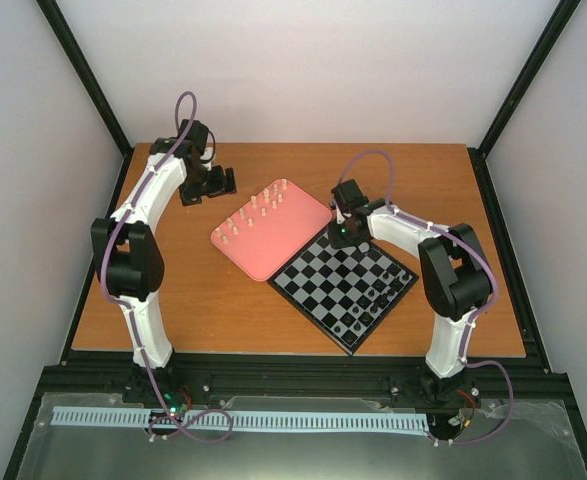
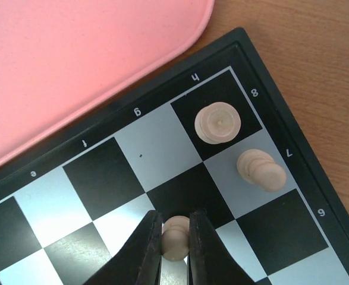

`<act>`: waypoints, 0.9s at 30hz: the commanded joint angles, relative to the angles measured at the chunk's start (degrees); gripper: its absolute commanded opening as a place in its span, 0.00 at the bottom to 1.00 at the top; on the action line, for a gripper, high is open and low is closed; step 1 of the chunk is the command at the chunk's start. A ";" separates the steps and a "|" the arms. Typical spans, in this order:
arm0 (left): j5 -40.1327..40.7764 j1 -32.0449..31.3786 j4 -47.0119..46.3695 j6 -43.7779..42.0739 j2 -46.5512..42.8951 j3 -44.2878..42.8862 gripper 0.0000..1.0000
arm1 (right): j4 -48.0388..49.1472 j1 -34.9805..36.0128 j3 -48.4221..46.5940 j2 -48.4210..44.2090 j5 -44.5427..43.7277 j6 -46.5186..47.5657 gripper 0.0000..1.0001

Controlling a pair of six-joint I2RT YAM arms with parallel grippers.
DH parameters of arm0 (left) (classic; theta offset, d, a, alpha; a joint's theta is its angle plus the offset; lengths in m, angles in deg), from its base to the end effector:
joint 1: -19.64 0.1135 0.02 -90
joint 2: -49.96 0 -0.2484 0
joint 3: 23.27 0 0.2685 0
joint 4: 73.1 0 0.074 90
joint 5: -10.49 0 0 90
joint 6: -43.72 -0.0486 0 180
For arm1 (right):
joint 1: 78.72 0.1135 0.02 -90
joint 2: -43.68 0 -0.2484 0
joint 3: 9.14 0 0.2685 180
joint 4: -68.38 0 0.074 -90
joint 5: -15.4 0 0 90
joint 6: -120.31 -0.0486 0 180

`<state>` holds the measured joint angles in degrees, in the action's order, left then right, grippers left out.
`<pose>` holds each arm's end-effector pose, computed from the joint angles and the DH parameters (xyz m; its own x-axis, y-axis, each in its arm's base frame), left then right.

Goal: Set up the chess pieces on the board
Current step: Place the chess piece on the chessboard.

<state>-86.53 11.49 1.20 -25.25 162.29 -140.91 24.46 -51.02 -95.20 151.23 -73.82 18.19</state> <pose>0.4204 -0.0662 0.2540 -0.9286 -0.2268 -0.2937 -0.1598 0.9587 -0.2352 0.3501 0.1845 0.1405 -0.8858 -0.2279 -0.4042 -0.2903 0.9518 0.0995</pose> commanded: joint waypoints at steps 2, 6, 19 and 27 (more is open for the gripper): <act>0.56 0.41 0.31 0.33 -0.72 -1.53 1.00 | 1.10 -0.44 -1.39 1.35 -1.37 -0.79 0.08; 0.67 0.41 0.31 0.39 -0.64 -1.62 1.00 | 1.29 -0.92 -1.45 1.60 -1.56 -0.80 0.09; 0.87 0.40 0.40 0.32 -0.58 -1.66 1.00 | 0.99 -1.34 -1.80 1.98 1.53 -0.14 0.13; 0.85 0.41 0.41 0.34 -0.70 -1.63 1.00 | 0.29 -1.34 -0.65 1.11 1.19 -0.10 0.18</act>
<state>-86.14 11.49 1.20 -25.25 162.29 -140.91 24.83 -52.11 -95.94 152.76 -72.20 18.32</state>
